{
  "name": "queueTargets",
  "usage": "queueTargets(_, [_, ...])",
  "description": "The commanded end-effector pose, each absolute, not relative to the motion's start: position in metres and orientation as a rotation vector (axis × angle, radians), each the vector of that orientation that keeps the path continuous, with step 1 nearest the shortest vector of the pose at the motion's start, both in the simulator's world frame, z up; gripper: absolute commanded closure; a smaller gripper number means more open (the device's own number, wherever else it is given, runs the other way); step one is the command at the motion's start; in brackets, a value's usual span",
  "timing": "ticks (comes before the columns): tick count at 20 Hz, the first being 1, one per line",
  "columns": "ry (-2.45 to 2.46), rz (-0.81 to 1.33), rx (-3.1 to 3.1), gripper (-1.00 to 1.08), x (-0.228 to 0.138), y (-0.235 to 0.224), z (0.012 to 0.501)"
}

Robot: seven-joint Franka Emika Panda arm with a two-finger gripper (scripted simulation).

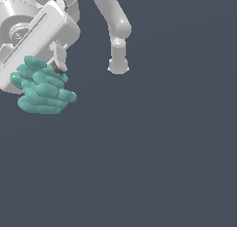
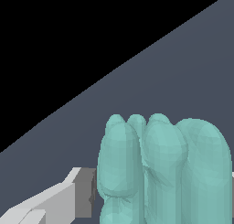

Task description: Pick up the object and move it to a goal position.

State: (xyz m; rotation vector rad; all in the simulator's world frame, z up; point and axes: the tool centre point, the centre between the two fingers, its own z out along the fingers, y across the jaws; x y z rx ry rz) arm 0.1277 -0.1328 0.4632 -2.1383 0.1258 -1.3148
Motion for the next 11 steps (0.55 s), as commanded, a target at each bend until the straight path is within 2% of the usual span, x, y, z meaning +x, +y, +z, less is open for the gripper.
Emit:
queueTargets(1, [0.099,-1.344,-2.097,1.08,0.127,-0.139,0.479])
queueTargets(11, [0.054,-1.387,-2.026,1.08,0.126,-0.152,0.504])
